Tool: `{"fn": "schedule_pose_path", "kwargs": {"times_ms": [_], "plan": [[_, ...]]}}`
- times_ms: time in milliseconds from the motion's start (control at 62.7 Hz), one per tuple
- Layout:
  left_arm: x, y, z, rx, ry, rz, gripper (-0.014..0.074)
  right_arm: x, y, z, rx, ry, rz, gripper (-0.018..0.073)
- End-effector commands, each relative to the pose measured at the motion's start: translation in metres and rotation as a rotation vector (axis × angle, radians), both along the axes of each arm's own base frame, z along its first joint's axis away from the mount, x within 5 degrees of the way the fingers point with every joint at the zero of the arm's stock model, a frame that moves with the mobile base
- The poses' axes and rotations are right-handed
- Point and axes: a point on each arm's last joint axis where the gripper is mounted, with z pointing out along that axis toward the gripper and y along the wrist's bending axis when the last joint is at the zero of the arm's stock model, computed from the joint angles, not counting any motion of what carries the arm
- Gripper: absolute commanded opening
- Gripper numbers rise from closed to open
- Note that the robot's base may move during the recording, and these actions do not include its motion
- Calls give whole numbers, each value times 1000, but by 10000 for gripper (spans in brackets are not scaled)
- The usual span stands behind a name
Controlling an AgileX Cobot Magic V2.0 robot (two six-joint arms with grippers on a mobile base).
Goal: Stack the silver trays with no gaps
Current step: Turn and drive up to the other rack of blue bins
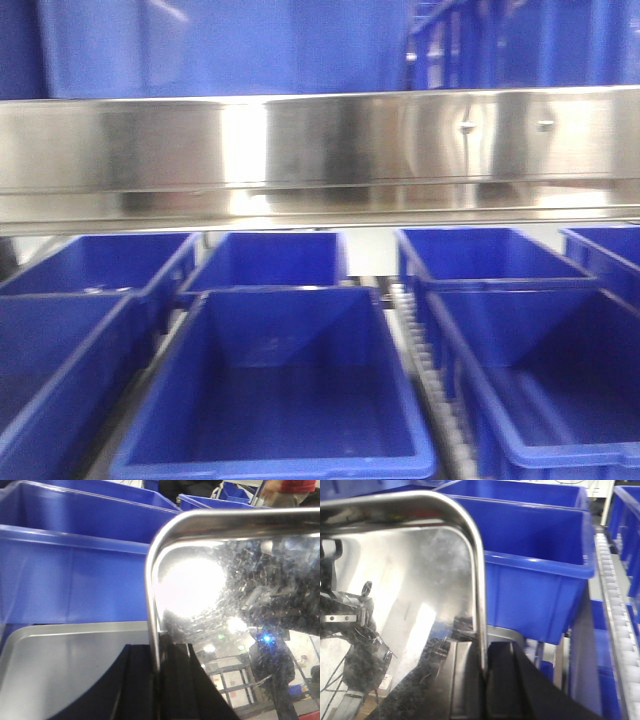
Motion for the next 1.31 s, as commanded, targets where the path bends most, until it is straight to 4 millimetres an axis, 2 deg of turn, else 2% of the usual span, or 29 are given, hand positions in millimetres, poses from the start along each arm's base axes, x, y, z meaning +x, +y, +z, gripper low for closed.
{"fn": "schedule_pose_path", "kwargs": {"times_ms": [0, 1291], "plan": [[-3, -3, 7, -33, -37, -18, -17, -4, 2, 13, 47, -74, 40, -78], [-3, -3, 7, -33, -37, -18, -17, -4, 3, 14, 54, -85, 49, -78]]}}
